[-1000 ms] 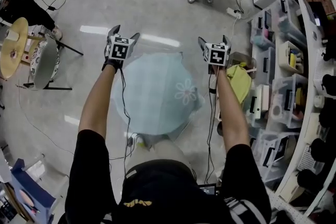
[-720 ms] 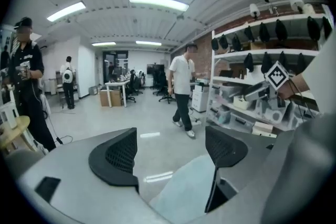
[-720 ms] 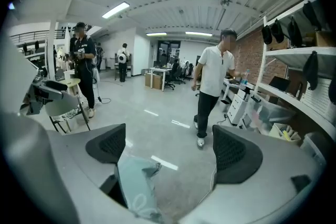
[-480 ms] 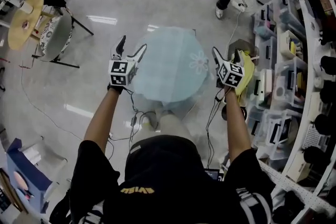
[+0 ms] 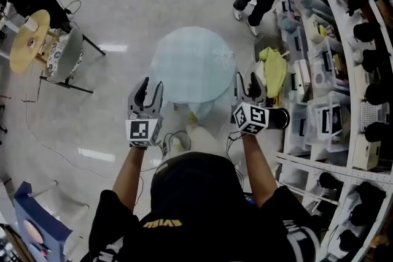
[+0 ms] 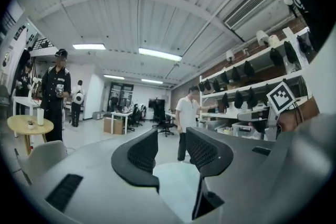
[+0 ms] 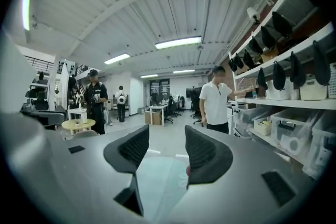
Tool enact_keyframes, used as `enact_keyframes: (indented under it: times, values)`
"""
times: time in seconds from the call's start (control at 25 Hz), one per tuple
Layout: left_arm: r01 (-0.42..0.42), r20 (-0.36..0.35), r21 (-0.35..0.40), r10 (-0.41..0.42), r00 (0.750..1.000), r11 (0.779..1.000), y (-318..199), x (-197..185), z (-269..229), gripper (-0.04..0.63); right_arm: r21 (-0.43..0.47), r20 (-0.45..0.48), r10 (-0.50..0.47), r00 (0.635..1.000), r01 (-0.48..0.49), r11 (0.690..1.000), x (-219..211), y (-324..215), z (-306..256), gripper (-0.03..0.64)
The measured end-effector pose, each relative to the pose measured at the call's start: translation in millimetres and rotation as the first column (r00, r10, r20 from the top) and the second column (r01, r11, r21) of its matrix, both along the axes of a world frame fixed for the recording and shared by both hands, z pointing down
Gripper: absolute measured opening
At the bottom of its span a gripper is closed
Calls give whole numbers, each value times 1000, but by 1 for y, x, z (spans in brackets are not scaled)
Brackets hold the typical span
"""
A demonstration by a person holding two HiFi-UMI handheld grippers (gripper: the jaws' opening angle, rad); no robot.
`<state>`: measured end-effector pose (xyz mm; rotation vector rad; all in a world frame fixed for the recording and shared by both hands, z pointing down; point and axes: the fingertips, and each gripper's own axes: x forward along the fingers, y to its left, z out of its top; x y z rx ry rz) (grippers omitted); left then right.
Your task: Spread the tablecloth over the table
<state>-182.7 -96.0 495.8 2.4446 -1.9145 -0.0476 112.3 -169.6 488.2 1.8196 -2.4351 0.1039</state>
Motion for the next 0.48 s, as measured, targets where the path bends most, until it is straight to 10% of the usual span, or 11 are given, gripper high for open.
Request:
enact_keyframes:
  times: [0.48]
  values:
    - [-72, -10, 123, 73, 997, 990, 60, 47, -61, 32, 107, -18, 12, 1000, -10, 994, 27, 96, -40, 11]
